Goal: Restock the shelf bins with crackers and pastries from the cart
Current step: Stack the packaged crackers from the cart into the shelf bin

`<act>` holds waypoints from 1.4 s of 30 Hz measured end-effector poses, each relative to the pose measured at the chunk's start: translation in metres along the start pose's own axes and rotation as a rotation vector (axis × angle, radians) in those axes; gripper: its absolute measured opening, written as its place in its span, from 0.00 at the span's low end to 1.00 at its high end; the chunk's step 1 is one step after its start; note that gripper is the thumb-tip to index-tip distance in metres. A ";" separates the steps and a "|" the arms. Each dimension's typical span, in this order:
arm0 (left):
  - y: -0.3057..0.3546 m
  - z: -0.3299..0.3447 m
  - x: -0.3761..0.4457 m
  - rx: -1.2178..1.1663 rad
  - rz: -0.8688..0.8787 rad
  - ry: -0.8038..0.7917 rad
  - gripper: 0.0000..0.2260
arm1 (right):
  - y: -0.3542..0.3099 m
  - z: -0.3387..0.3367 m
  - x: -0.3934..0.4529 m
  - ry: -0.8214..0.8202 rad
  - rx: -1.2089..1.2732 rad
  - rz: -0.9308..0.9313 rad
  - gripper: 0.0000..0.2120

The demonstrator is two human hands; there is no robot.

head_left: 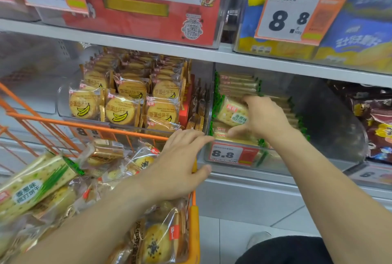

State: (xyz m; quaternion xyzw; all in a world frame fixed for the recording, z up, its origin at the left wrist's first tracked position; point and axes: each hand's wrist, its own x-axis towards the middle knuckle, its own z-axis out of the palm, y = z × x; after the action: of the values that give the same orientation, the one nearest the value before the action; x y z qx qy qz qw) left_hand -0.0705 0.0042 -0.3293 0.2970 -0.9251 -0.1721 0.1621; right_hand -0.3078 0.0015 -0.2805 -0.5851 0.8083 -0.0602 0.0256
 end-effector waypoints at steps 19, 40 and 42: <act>0.005 -0.001 0.001 -0.033 -0.020 0.019 0.25 | 0.028 0.027 -0.008 0.129 0.948 0.259 0.58; 0.006 0.003 0.002 -0.035 -0.039 0.070 0.23 | -0.006 0.036 -0.006 -0.007 -0.040 -0.176 0.30; 0.006 0.002 0.002 -0.038 -0.033 0.074 0.23 | -0.009 0.037 -0.004 -0.038 -0.022 -0.158 0.30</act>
State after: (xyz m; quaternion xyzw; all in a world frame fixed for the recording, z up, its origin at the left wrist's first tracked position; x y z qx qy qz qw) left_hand -0.0759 0.0081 -0.3282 0.3154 -0.9100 -0.1812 0.1991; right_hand -0.2938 -0.0001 -0.3158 -0.6483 0.7596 -0.0422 0.0299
